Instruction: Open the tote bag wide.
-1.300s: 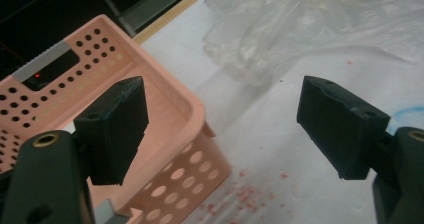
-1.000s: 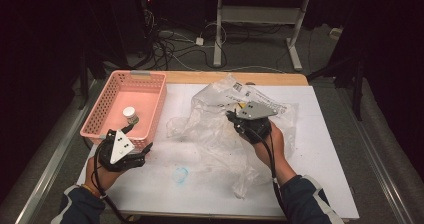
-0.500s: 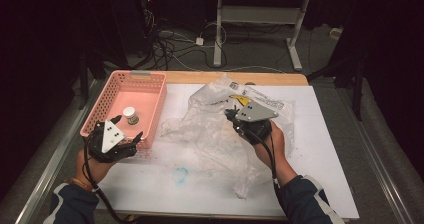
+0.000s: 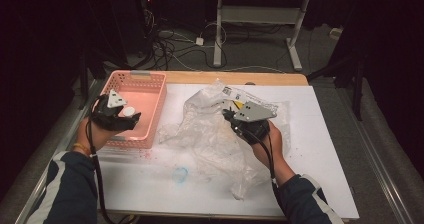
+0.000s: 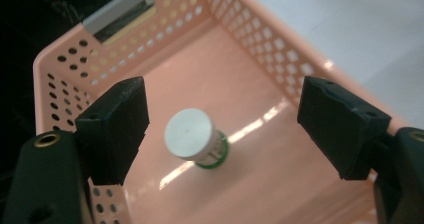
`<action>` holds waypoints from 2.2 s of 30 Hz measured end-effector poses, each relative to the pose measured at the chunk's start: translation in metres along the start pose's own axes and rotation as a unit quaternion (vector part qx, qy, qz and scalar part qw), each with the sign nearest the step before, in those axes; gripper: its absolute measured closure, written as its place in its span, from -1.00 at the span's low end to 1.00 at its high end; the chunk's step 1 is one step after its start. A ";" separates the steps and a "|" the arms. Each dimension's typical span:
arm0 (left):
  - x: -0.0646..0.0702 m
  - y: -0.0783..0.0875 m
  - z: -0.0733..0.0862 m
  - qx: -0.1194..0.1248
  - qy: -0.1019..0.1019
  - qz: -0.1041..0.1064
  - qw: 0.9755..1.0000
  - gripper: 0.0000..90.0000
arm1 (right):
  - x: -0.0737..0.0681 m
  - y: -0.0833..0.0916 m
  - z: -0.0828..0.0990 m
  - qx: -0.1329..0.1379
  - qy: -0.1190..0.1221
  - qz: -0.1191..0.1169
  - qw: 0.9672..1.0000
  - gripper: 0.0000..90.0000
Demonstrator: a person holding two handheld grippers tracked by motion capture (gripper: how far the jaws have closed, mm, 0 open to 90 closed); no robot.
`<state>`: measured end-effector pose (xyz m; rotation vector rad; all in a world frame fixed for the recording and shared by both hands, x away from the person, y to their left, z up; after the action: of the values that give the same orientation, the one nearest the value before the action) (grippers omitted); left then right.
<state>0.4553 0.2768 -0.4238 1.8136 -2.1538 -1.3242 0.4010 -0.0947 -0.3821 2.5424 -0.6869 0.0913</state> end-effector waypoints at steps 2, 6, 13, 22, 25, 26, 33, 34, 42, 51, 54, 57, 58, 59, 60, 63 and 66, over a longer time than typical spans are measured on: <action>-0.003 -0.015 0.000 -0.033 -0.005 0.003 0.999 -0.55 | 0.001 0.000 0.000 0.000 0.000 -0.002 1.000 1.00; -0.008 -0.043 0.004 -0.094 -0.007 0.006 0.996 -0.55 | 0.002 0.000 0.002 -0.002 -0.003 -0.005 1.000 1.00; -0.013 -0.071 0.009 -0.164 -0.005 0.042 0.986 -0.31 | 0.003 -0.001 0.004 -0.004 -0.006 -0.009 1.000 1.00; -0.010 -0.078 0.010 -0.157 -0.002 0.057 0.986 0.07 | 0.007 0.000 0.009 -0.003 -0.012 -0.009 1.000 1.00; -0.010 -0.076 0.009 -0.153 -0.008 0.046 0.987 0.07 | 0.009 0.002 0.008 0.001 -0.014 -0.005 1.000 1.00; -0.010 -0.075 0.008 -0.145 -0.008 0.043 0.988 0.07 | 0.009 0.002 0.008 0.001 -0.014 -0.005 1.000 1.00; -0.016 -0.051 -0.002 -0.070 0.009 0.009 0.997 0.08 | 0.009 0.004 0.006 0.004 -0.012 0.000 1.000 1.00; -0.017 -0.045 -0.004 -0.055 0.014 0.005 0.998 0.08 | 0.009 0.004 0.006 0.007 -0.016 0.000 1.000 1.00; -0.006 0.002 -0.005 0.050 0.032 -0.001 0.998 0.08 | 0.010 0.002 0.001 -0.001 0.001 0.025 1.000 1.00; 0.026 0.063 -0.007 0.145 0.022 0.026 0.989 0.08 | 0.021 0.004 -0.006 0.014 -0.026 0.031 0.999 1.00; 0.038 0.080 -0.010 0.168 0.007 0.035 0.985 0.08 | 0.023 0.003 -0.006 0.015 -0.032 0.033 0.999 1.00; 0.052 0.096 -0.013 0.194 -0.001 0.047 0.980 0.08 | 0.023 0.001 -0.007 0.015 -0.034 0.033 0.999 1.00; 0.056 0.099 -0.015 0.199 -0.004 0.049 0.979 0.08 | 0.023 0.000 -0.007 0.017 -0.035 0.029 0.999 1.00; 0.061 0.101 -0.016 0.204 -0.004 0.056 0.977 0.08 | 0.023 0.000 -0.007 0.017 -0.035 0.029 0.999 1.00; 0.064 0.102 -0.017 0.209 -0.005 0.059 0.976 0.08 | 0.022 0.000 -0.007 0.018 -0.038 0.028 0.999 1.00; 0.081 0.105 -0.022 0.218 -0.020 0.072 0.973 0.08 | 0.022 -0.002 -0.004 0.018 -0.048 0.022 0.998 1.00; 0.095 0.107 -0.028 0.229 -0.028 0.089 0.969 0.08 | 0.023 -0.003 -0.003 0.017 -0.052 0.022 0.998 1.00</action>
<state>0.3544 0.1787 -0.3855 1.6606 -2.7577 -0.9031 0.4225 -0.1018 -0.3765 2.5795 -0.7874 -0.0140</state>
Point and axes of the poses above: each handheld gripper's, and its own axes: y roughly backward along the jaws, z roughly out of its underside, x roughly to its right, the point moved 4 cm from there along -y, roughly forward along the jaws, and after that the axes turned 15 degrees about -z, right-handed, at the moved point
